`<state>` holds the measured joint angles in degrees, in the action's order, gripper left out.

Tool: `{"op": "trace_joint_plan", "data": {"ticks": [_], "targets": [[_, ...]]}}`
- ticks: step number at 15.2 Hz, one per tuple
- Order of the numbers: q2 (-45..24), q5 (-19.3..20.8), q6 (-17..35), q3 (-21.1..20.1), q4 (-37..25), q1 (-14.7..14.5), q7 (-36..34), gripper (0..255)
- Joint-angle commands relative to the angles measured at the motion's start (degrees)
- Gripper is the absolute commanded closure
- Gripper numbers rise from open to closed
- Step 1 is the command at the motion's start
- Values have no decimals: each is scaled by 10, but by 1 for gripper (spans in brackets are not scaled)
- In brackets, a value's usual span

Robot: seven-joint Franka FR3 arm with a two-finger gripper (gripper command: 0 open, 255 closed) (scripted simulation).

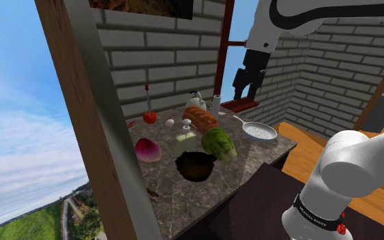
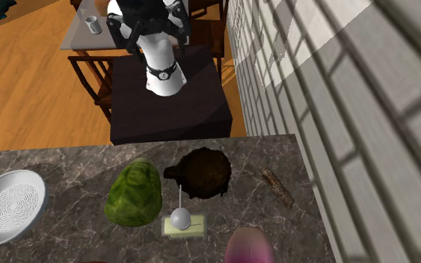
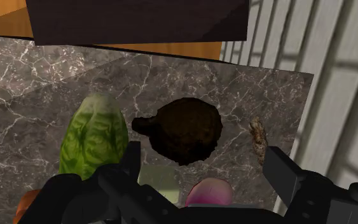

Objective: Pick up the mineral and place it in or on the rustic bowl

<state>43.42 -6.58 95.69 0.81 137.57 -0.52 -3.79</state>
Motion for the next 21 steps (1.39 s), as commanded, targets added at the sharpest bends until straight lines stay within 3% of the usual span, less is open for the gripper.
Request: {"op": "trace_joint_plan", "data": {"ticks": [1, 11, 21], "targets": [[0, 0, 0, 0, 0, 0, 0, 0], [-125, -39, 193, -63, 55, -36, -27, 0], [-318, -48, 373, -123, 30, -63, -61, 0]]}}
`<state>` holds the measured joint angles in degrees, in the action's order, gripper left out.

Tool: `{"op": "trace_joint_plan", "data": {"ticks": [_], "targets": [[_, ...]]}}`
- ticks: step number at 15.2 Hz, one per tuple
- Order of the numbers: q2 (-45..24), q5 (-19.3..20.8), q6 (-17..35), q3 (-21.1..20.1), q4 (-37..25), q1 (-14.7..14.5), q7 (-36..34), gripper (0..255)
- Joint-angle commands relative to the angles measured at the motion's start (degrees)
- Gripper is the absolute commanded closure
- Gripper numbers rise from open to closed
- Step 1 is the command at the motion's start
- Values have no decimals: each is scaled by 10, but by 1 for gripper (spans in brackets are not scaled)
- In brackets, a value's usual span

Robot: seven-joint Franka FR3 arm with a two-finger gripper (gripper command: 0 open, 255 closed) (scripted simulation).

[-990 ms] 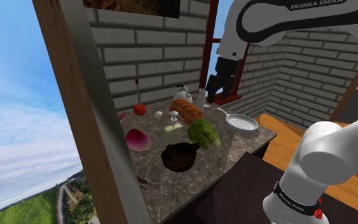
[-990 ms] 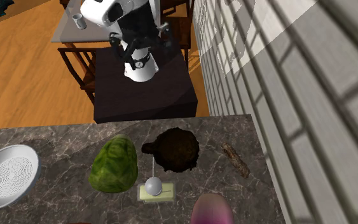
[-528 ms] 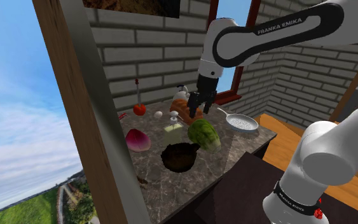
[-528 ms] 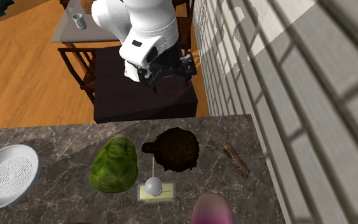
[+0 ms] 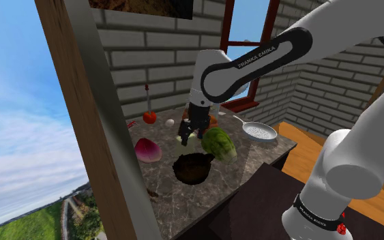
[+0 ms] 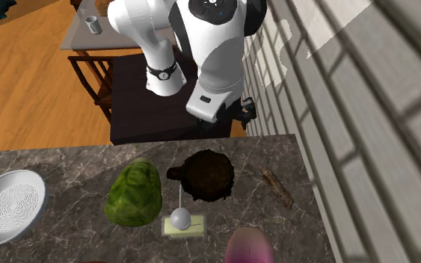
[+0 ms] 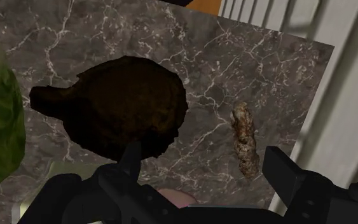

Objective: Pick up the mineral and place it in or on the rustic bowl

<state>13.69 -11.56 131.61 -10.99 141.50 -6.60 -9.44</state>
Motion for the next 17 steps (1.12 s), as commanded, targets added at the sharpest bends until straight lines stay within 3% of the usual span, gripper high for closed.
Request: {"op": "trace_joint_plan", "data": {"ticks": [1, 9, 17], "targets": [[-42, 5, 29, -10, -16, -4, -9, 0], [-220, 57, 133, -36, -96, -27, -64, 0], [-398, 127, 188, -20, -223, -80, -123, 0]]}}
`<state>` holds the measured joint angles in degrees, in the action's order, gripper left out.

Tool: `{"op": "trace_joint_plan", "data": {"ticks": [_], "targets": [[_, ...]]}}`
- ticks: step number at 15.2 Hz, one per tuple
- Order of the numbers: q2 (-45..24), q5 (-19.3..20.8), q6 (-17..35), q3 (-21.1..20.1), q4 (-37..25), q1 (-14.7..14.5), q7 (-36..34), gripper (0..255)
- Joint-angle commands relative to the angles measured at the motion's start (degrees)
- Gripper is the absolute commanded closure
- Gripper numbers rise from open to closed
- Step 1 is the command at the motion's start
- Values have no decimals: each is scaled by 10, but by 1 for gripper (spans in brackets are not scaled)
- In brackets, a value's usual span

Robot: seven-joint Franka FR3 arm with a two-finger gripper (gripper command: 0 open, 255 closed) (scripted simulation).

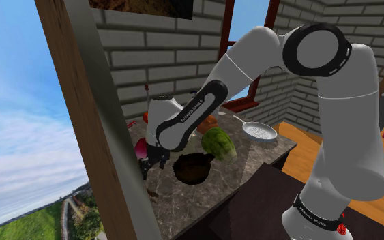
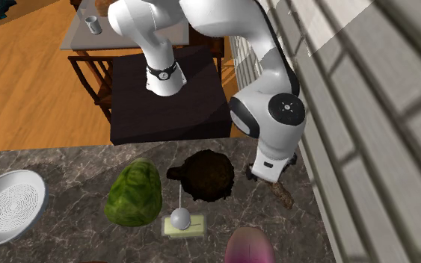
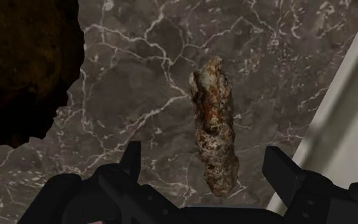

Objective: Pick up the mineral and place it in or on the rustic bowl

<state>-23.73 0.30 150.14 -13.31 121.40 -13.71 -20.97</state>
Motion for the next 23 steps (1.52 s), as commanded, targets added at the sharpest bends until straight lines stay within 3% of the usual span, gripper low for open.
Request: {"op": "trace_joint_plan", "data": {"ticks": [1, 4, 11, 20, 21, 23], "targets": [[-45, 15, 6, 7, -41, -17, -13, 0], [-109, 31, 11, 17, -101, -40, -26, 0], [-160, 39, 40, 26, -122, -51, -32, 0], [-164, 39, 43, 27, -124, -52, -32, 0], [-164, 39, 43, 27, -124, -52, -32, 255], [-164, 39, 43, 27, -124, -52, -32, 255]]}}
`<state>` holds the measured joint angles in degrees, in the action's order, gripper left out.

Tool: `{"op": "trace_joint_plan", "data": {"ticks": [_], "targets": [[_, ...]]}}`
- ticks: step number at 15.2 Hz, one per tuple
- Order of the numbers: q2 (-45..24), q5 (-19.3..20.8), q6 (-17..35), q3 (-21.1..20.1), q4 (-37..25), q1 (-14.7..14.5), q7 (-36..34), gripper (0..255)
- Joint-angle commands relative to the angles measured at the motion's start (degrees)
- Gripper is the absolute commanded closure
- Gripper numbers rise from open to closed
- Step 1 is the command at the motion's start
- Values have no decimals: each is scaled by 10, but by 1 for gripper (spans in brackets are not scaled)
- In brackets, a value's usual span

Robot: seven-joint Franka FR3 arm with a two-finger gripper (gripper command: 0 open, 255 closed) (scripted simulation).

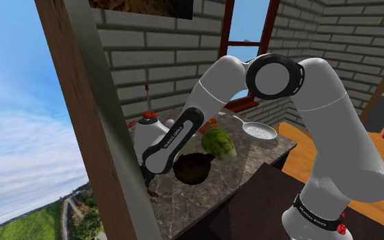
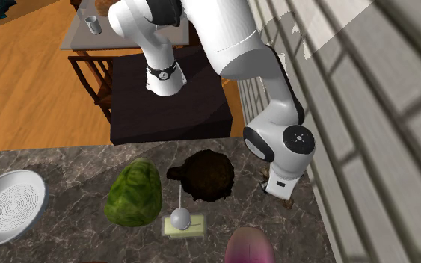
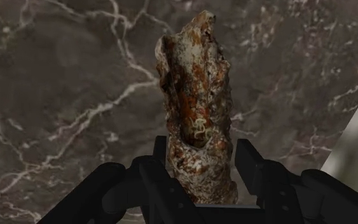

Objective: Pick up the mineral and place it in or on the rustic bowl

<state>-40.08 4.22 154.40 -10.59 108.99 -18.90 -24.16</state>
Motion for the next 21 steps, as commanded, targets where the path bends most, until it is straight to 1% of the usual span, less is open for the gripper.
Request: {"op": "trace_joint_plan", "data": {"ticks": [1, 7, 21], "targets": [[0, 0, 0, 0, 0, 0, 0, 255], [0, 0, 0, 0, 0, 0, 0, 255], [88, -15, -70, -17, 19, 13, 5, 255]]}}
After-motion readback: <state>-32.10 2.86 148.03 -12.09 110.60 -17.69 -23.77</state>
